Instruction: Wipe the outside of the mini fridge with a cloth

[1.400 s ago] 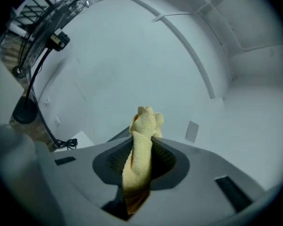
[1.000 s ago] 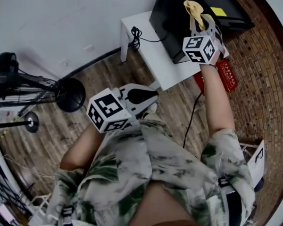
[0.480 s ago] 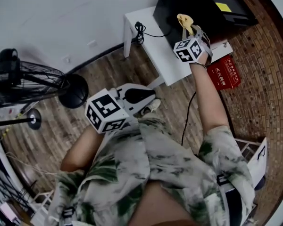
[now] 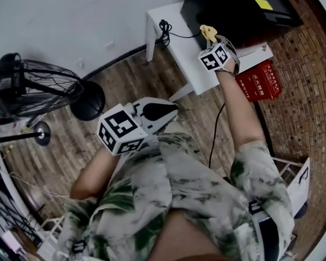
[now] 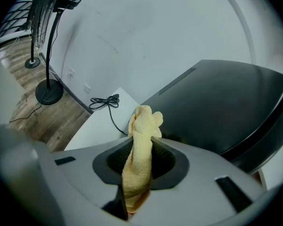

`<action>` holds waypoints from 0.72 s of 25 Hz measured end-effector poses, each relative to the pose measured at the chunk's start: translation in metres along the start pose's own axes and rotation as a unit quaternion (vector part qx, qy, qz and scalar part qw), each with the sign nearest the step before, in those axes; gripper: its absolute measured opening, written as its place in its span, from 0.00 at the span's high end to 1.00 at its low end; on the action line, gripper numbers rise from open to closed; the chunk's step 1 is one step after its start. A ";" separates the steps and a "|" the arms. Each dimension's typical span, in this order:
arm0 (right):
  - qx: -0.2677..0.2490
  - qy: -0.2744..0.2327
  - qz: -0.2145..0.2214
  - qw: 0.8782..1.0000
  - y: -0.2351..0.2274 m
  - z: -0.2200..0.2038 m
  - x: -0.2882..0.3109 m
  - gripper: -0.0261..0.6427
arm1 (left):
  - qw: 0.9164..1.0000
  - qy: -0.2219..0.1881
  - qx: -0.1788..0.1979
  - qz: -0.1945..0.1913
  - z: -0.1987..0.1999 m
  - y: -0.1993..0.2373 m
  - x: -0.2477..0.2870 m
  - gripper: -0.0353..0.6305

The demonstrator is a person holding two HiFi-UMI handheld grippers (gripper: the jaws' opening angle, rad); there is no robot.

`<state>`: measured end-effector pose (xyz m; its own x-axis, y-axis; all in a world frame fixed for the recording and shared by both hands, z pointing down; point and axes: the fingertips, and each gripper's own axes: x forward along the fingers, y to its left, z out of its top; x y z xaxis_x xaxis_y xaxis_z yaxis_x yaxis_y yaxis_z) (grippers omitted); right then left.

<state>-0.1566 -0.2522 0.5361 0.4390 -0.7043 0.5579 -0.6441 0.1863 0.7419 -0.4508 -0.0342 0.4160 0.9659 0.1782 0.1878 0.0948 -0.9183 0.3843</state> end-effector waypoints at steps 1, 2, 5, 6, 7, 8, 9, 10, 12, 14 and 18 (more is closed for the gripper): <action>0.002 -0.005 0.000 1.000 -0.002 0.003 -0.003 0.82 | 1.000 -0.001 0.001 0.000 0.000 0.000 0.000 0.91; 0.004 -0.011 -0.003 1.000 -0.006 0.008 -0.007 0.82 | 1.000 -0.002 0.001 0.001 0.000 0.000 0.000 0.91; 0.013 -0.041 -0.021 0.999 -0.030 0.032 -0.031 0.82 | 1.000 -0.002 0.003 -0.003 -0.001 -0.001 0.001 0.91; 0.016 -0.053 -0.029 0.998 -0.041 0.043 -0.041 0.82 | 1.000 -0.002 0.005 -0.005 0.000 -0.001 0.001 0.91; 0.018 -0.066 -0.039 0.997 -0.053 0.054 -0.051 0.82 | 1.000 -0.003 0.006 -0.008 0.001 -0.001 0.002 0.91; 0.017 -0.078 -0.050 0.996 -0.067 0.067 -0.062 0.82 | 1.000 -0.003 0.009 -0.010 0.003 -0.001 0.002 0.91; 0.015 -0.090 -0.063 0.994 -0.080 0.079 -0.074 0.82 | 1.000 -0.004 0.011 -0.012 0.004 -0.002 0.003 0.91; 0.013 -0.101 -0.077 0.992 -0.093 0.091 -0.085 0.82 | 1.000 -0.005 0.014 -0.014 0.006 -0.003 0.004 0.91; 0.008 -0.117 -0.105 0.988 -0.119 0.110 -0.102 0.82 | 1.000 -0.009 0.019 -0.018 0.009 -0.007 0.005 0.91; 0.006 -0.122 -0.129 0.984 -0.144 0.121 -0.111 0.82 | 0.999 -0.013 0.022 -0.021 0.011 -0.011 0.006 0.91; 0.002 -0.105 -0.169 0.980 -0.181 0.127 -0.109 0.81 | 1.000 -0.018 0.018 -0.015 0.008 -0.013 0.002 0.91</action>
<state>-0.1677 -0.2961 0.2934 0.4895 -0.8510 0.1904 -0.4862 -0.0851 0.8697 -0.4477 -0.0249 0.4038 0.9706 0.1933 0.1433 0.1318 -0.9253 0.3555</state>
